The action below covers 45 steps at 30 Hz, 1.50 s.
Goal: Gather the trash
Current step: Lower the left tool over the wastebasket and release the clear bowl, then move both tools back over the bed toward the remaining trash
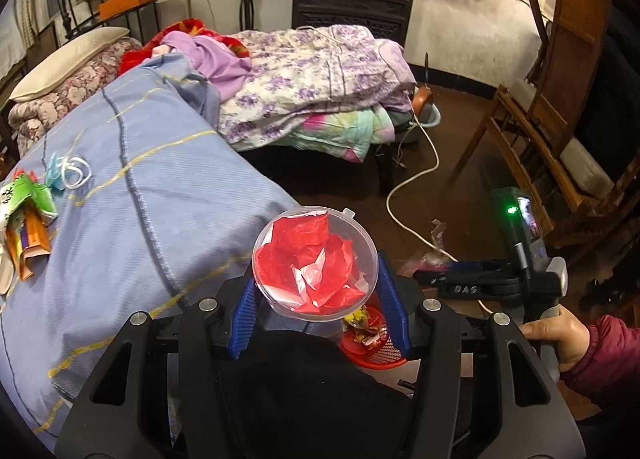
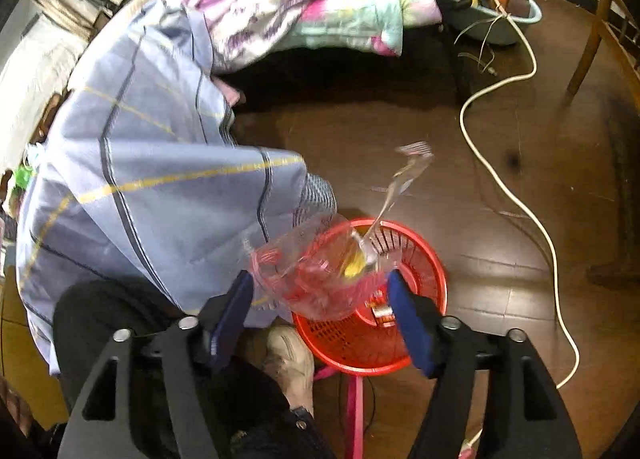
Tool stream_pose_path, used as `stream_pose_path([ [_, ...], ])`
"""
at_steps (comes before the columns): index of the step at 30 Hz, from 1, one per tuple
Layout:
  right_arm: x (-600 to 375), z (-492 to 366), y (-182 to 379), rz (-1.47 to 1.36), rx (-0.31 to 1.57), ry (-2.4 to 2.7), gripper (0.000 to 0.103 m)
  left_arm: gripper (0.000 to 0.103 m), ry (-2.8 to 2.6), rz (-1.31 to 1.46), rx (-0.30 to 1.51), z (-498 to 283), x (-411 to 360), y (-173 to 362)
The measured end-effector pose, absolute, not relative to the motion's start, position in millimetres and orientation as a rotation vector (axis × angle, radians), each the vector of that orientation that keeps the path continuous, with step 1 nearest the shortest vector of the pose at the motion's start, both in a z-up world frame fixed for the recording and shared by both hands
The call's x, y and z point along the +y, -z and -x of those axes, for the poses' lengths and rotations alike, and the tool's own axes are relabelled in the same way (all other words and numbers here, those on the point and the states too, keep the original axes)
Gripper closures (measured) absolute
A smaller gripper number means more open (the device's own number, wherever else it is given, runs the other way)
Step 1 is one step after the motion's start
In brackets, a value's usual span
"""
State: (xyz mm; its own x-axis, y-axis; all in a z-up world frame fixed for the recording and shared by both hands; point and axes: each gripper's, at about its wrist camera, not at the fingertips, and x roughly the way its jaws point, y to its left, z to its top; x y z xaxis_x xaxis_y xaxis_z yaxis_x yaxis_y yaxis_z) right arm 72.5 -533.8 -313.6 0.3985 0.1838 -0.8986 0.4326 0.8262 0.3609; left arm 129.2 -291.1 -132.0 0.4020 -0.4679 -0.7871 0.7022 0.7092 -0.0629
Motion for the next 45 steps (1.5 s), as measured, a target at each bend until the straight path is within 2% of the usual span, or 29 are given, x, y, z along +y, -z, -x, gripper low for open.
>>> stream_pose_path([
  [7,-536,-69,337,-0.688,1.272,0.175,0.032,0.049,0.758,-0.315,0.897,-126,-295,137],
  [10,-542,-63,325,-0.701,1.205,0.213,0.032,0.049,0.761,-0.315,0.906,-127,-296,139],
  [19,-570,-45,233,-0.727,0.869,0.270,0.028,0.049,0.860,-0.412,0.954,-116,-337,160],
  [25,-580,-36,205,-0.677,0.794,0.286,0.028,0.048,0.940,-0.482,0.991,-105,-380,178],
  [30,-587,-28,202,-0.679,0.773,0.291,0.028,0.025,0.931,-0.477,0.986,-103,-389,177],
  [32,-589,-28,203,-0.682,0.772,0.290,0.028,0.021,0.906,-0.469,0.972,-105,-386,173],
  [45,-557,-40,188,-0.603,0.776,0.255,0.027,0.019,0.798,-0.364,0.939,-127,-345,149],
])
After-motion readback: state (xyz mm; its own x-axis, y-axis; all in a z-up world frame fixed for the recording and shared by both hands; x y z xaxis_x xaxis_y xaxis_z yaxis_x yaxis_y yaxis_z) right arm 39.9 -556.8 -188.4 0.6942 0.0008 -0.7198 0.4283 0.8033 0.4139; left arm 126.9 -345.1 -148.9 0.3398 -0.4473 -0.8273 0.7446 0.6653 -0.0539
